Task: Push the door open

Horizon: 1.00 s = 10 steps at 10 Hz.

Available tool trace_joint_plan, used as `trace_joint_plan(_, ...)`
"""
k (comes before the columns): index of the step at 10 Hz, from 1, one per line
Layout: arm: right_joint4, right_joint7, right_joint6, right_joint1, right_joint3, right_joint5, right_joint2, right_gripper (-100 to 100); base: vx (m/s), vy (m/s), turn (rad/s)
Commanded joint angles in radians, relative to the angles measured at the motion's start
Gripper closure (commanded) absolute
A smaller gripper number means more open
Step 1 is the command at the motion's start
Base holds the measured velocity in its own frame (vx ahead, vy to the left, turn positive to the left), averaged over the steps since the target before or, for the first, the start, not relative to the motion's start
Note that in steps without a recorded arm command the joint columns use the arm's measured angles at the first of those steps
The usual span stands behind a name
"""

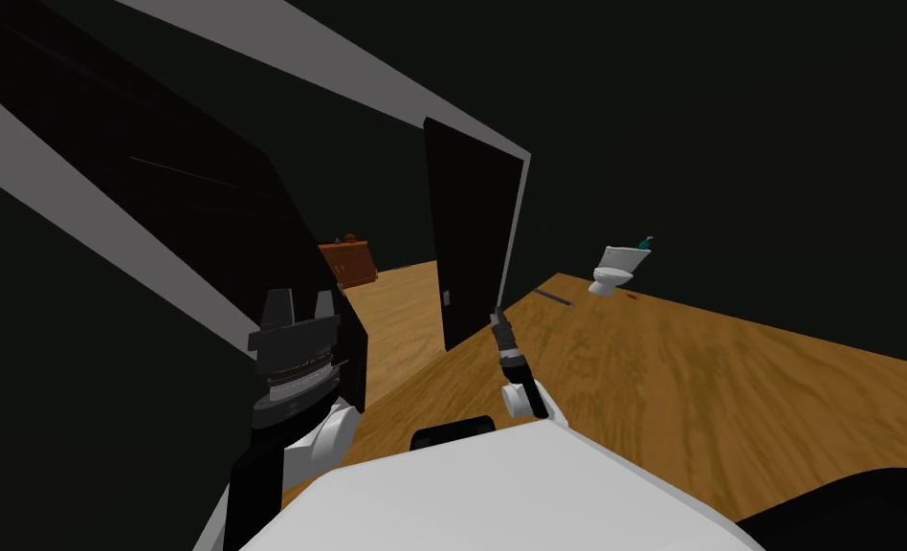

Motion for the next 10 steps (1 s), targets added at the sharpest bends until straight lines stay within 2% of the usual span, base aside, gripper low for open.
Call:
trace_joint_plan(1, 0.050, -0.008, -0.003, -0.023, 0.004, 0.002, -0.002, -100, 0.072, -0.040, 0.104)
trace_joint_plan(4, 0.153, -0.022, -0.013, -0.067, 0.015, 0.007, -0.004, -100, 0.095, -0.039, 0.099)
trace_joint_plan(5, 0.166, -0.022, -0.013, -0.067, 0.015, 0.007, -0.004, -100, 0.077, -0.032, 0.020)
trace_joint_plan(7, 0.232, -0.032, -0.020, -0.097, 0.022, 0.011, -0.003, -100, 0.064, -0.035, 0.072)
trace_joint_plan(8, 0.240, -0.032, -0.020, -0.097, 0.022, 0.011, -0.003, -100, 0.054, -0.024, 0.038)
trace_joint_plan(10, 0.310, -0.041, -0.027, -0.127, 0.028, 0.014, -0.002, -100, 0.058, -0.033, 0.075)
